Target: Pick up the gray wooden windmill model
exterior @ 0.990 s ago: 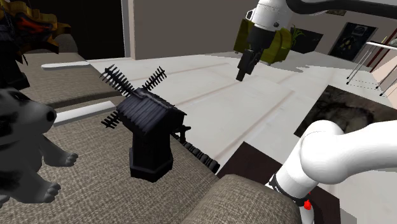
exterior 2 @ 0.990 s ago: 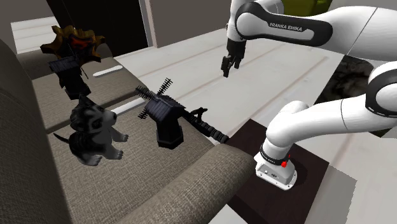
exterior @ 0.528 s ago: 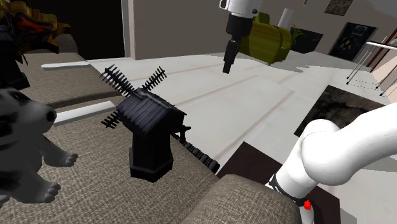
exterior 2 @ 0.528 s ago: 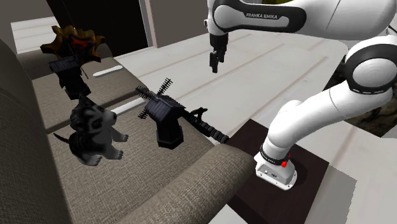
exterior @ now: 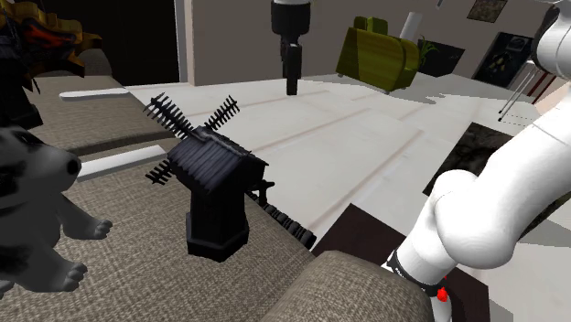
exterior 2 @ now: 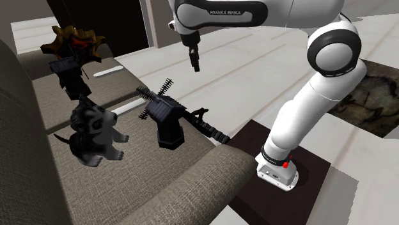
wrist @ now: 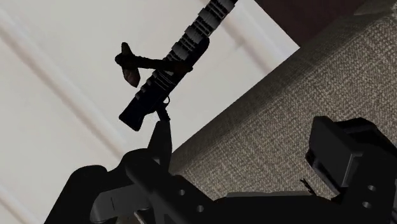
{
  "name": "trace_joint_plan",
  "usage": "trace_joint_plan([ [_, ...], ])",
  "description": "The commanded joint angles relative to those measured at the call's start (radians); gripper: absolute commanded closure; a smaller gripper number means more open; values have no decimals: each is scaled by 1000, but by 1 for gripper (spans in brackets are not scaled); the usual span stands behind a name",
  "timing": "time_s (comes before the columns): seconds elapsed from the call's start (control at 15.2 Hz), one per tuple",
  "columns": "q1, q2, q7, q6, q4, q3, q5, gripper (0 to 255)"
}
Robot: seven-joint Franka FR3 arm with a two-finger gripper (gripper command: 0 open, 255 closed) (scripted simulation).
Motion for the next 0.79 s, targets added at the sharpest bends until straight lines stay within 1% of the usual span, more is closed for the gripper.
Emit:
trace_joint_plan([
  [0.0, 28, 71, -61, -30, 72, 30, -26, 0],
  [0.4, 117, 270, -233, -132, 288, 126, -122, 0],
  [0.73, 207, 406, -375, -209, 426, 204, -213, 0],
])
